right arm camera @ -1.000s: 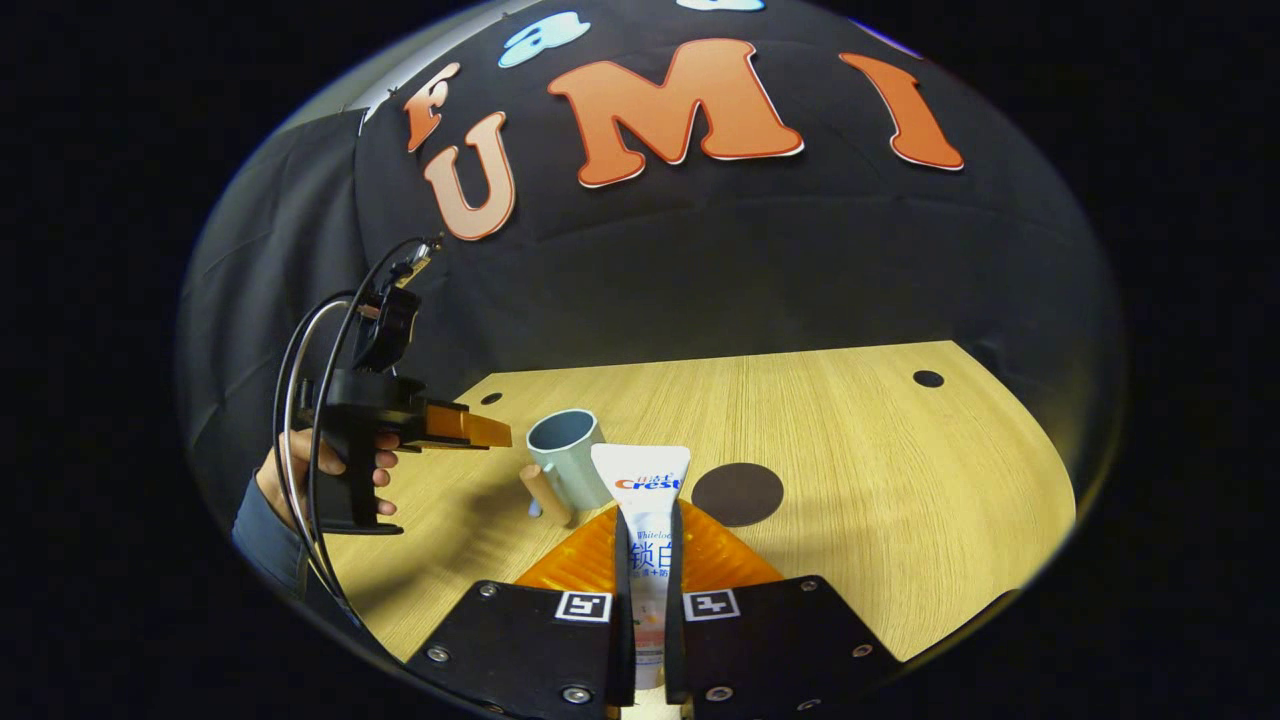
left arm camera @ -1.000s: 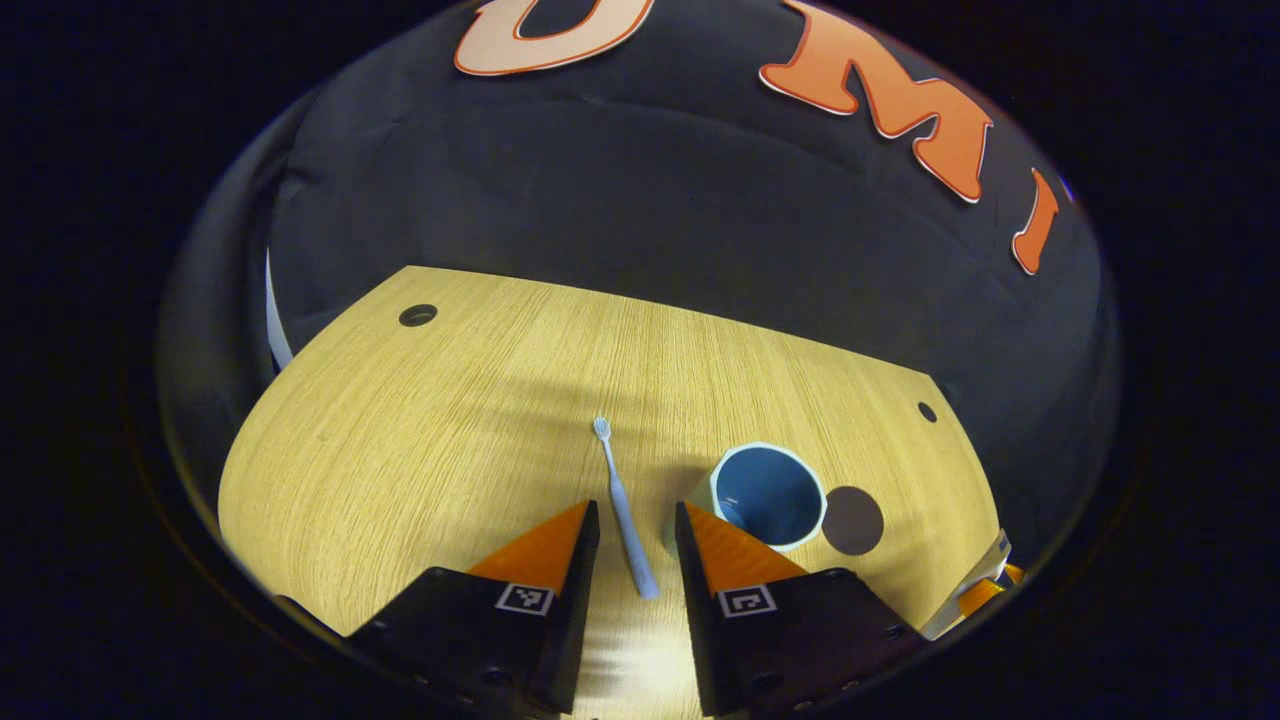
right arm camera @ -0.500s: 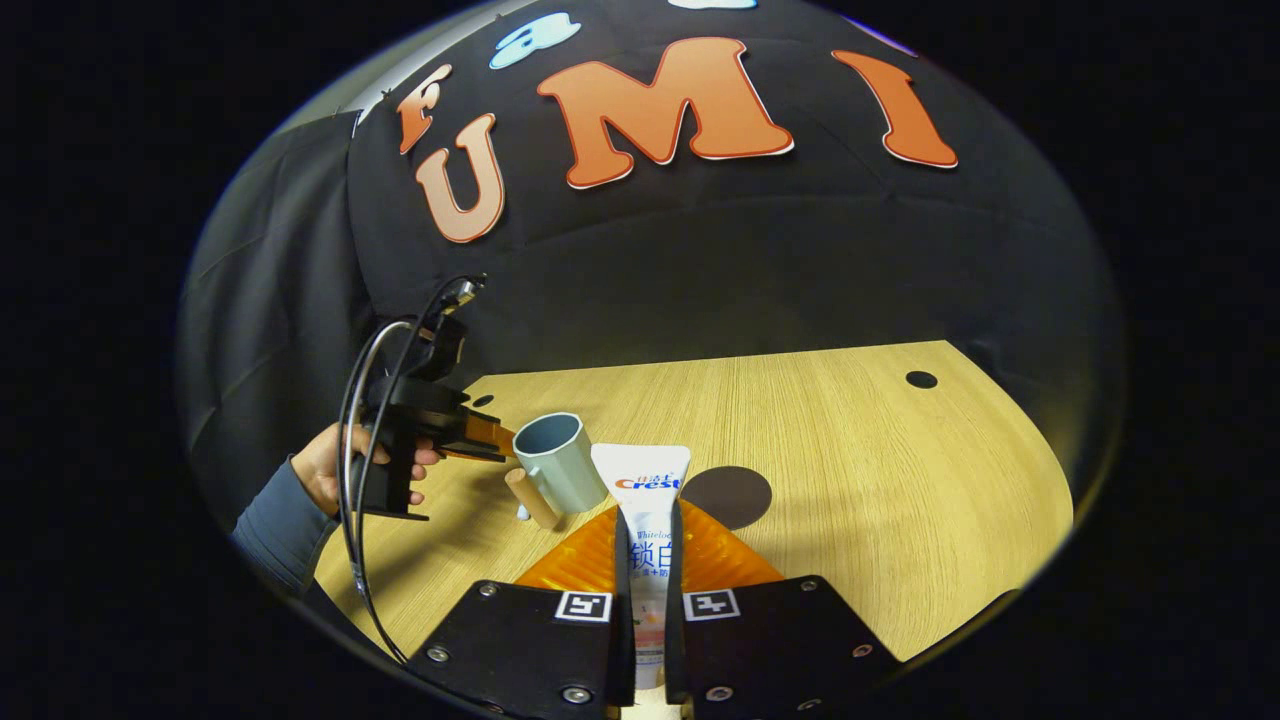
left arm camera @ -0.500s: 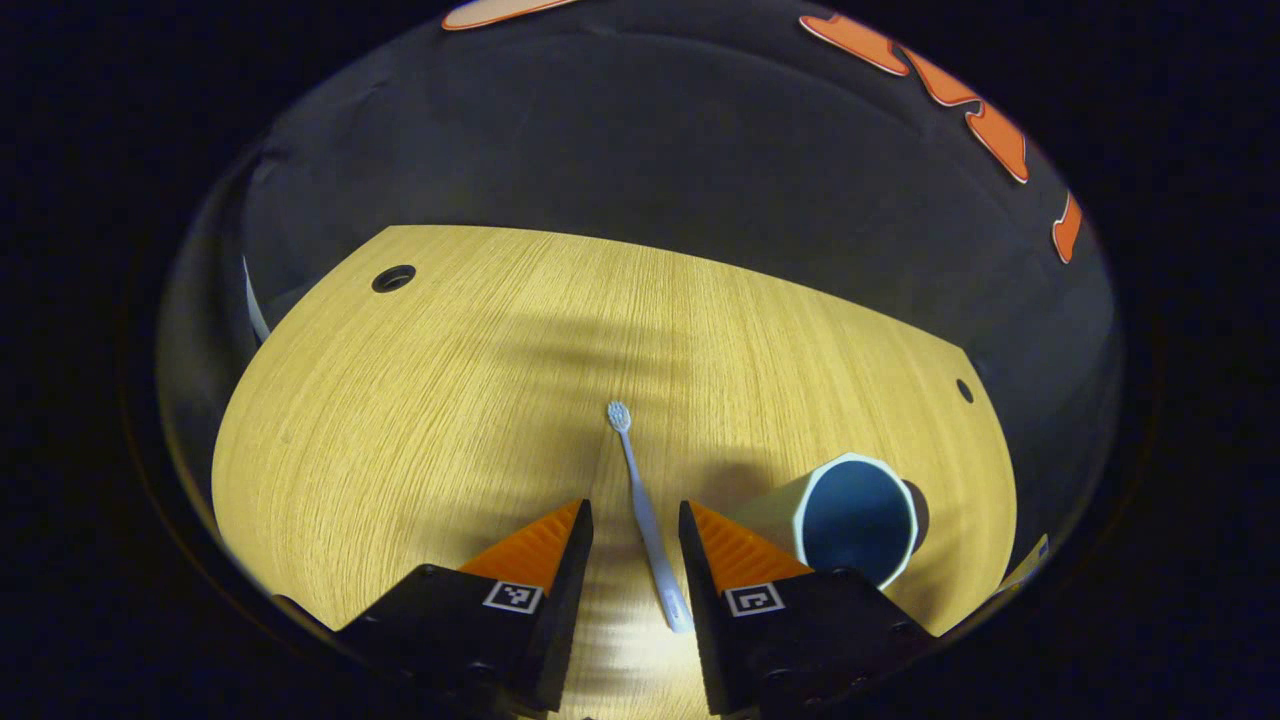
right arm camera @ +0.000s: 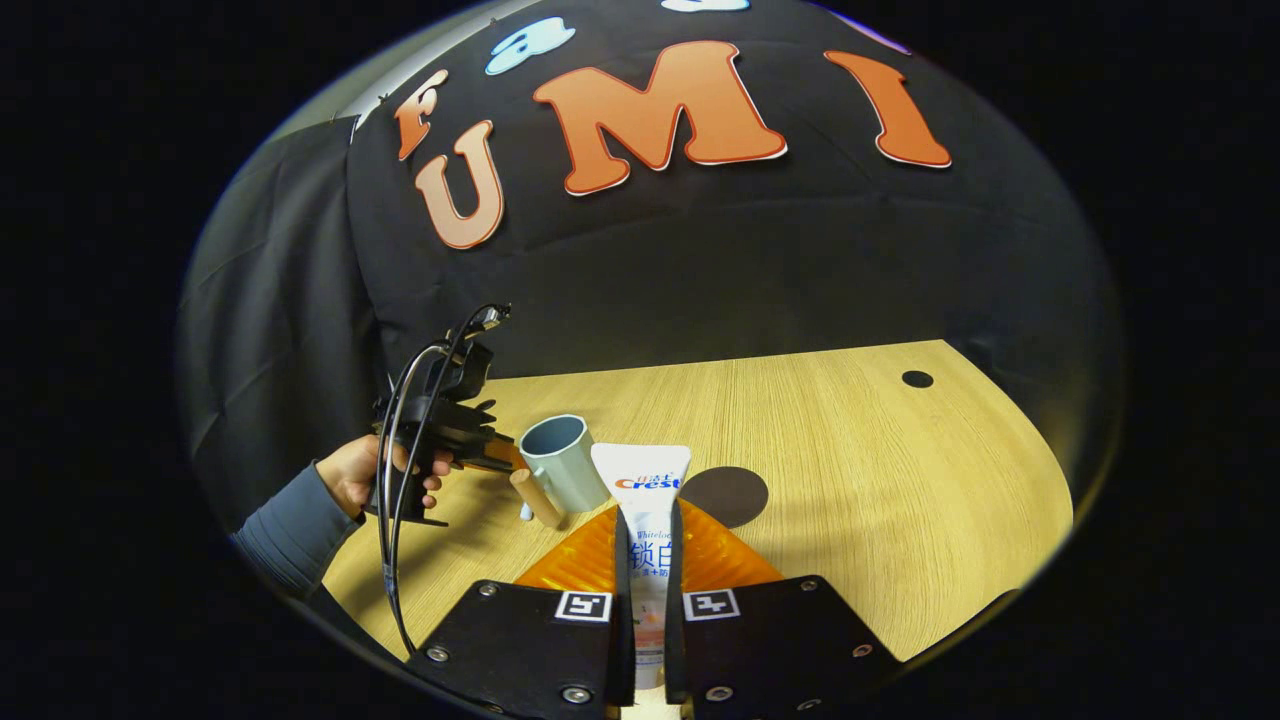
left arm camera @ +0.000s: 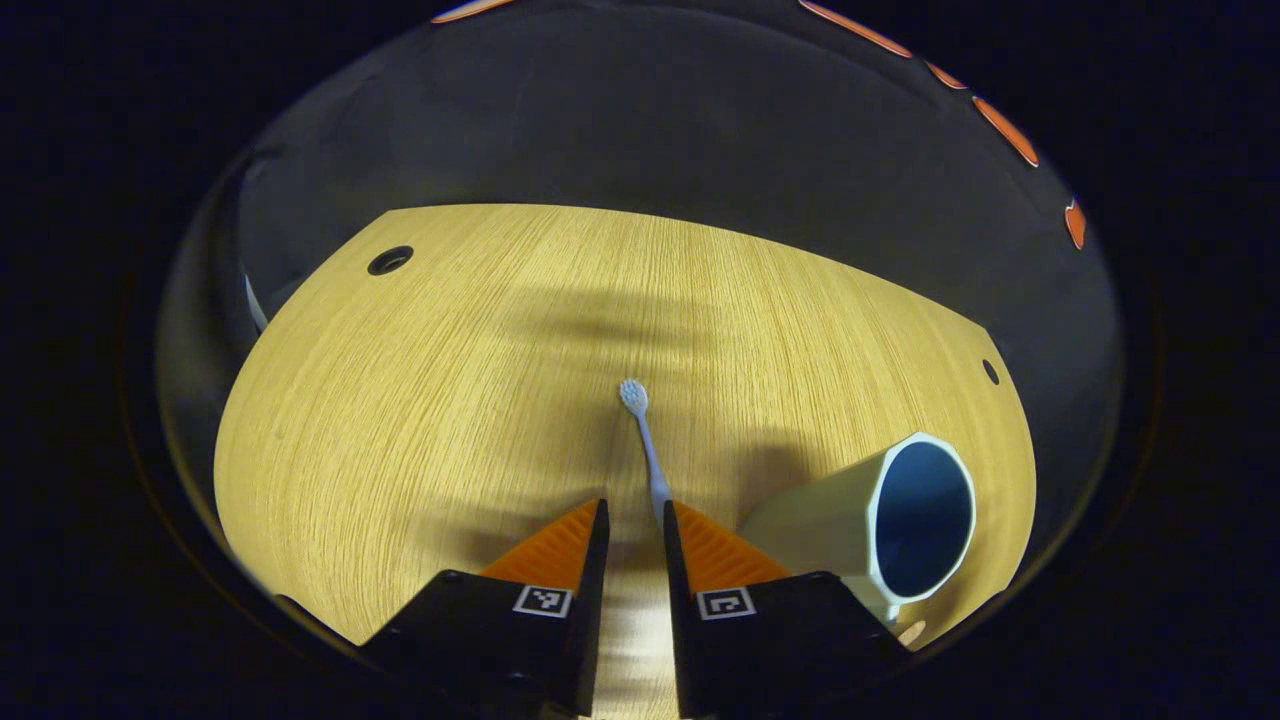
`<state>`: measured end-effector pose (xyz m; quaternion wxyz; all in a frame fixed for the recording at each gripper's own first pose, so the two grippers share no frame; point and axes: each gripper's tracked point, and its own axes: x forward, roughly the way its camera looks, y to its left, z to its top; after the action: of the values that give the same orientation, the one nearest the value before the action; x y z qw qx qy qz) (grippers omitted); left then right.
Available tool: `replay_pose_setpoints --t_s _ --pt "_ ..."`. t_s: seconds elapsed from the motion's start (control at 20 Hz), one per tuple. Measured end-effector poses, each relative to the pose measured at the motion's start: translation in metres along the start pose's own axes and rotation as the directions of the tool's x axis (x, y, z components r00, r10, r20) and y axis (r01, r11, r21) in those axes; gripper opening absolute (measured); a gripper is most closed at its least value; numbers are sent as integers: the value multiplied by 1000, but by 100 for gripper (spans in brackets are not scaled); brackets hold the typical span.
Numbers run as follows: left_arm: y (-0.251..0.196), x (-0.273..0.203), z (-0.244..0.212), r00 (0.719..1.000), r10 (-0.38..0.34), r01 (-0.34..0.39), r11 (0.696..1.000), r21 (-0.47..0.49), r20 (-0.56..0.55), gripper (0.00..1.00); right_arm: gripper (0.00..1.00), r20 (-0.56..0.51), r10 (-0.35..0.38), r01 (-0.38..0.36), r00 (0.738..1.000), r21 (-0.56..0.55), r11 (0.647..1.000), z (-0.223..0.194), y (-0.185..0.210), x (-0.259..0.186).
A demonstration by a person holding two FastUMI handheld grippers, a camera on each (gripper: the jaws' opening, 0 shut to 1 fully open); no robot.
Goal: Put the toothbrush and toothpaste on the desktop into the cup, then pick up the cup and place it on the coaster on the desktop.
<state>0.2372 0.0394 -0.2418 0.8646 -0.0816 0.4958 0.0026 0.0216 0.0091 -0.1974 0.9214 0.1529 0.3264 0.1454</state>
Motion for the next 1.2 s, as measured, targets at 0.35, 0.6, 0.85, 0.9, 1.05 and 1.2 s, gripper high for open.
replay_pose_setpoints --t_s 0.35,0.6,0.85,0.9,1.05,1.2 --pt "-7 1 11 999 -43 43 999 -3 21 30 12 0 10 -10 1000 -4 1000 -1 0 1" --pt "4 3 4 1000 -10 10 1000 -13 -6 28 12 5 3 -3 1000 1 1000 -1 0 1" --pt "8 2 -2 999 -28 27 999 -35 -24 7 12 5 27 -26 1000 -6 1000 -3 2 2" --pt "11 0 -4 999 -15 14 999 -38 -32 7 12 4 31 -31 1000 -7 1000 -3 2 3" --pt "13 1 -3 999 -4 2 998 -59 -33 3 12 2 29 -29 1000 -12 999 -2 2 2" --pt "11 6 2 999 -39 38 995 -87 -17 1 12 13 34 -34 999 -7 999 -1 2 2"
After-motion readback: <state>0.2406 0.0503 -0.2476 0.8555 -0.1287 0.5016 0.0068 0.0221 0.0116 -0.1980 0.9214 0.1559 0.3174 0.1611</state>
